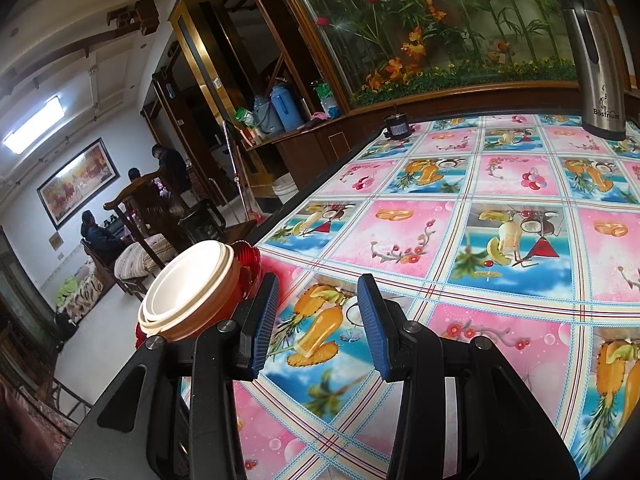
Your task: Organize plates and bowls
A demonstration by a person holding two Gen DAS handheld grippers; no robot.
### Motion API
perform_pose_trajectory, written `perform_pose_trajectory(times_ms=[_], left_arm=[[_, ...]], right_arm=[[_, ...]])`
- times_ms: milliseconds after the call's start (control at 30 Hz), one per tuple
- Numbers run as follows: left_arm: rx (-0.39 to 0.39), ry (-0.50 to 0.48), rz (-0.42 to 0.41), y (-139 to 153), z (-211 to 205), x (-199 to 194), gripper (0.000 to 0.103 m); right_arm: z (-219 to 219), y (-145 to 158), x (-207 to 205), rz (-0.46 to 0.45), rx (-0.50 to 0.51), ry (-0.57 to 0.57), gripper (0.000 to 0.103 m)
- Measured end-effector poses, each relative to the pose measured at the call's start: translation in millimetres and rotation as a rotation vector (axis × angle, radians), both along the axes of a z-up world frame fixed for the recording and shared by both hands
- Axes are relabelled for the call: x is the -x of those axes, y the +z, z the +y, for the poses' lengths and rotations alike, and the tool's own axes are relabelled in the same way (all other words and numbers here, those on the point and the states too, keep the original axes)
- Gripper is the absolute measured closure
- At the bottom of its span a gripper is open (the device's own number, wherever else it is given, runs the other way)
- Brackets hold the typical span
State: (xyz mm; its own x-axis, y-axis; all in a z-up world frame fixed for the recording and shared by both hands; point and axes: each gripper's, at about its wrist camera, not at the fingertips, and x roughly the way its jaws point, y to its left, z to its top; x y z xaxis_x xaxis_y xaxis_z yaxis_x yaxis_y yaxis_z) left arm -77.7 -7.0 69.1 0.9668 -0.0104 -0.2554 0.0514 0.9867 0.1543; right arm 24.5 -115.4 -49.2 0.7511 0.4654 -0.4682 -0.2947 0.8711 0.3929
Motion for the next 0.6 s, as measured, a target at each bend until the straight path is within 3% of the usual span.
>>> perform_pose_trajectory(times_ms=[200,400,600], left_arm=[[-0.022,0.045,0.016,-11,-3,-5,0.000],[0.036,0.081,0.081,-23,14,-17,0.000],[0.068,0.191,0.129,-39,43,-36,0.000]], right_arm=[[0,0,1,0.002,0.000,0.000,0.062],[1,0,0,0.008,0.001,0.000,0.062],[1,1,0,0.009,0.001,0.001,0.062]])
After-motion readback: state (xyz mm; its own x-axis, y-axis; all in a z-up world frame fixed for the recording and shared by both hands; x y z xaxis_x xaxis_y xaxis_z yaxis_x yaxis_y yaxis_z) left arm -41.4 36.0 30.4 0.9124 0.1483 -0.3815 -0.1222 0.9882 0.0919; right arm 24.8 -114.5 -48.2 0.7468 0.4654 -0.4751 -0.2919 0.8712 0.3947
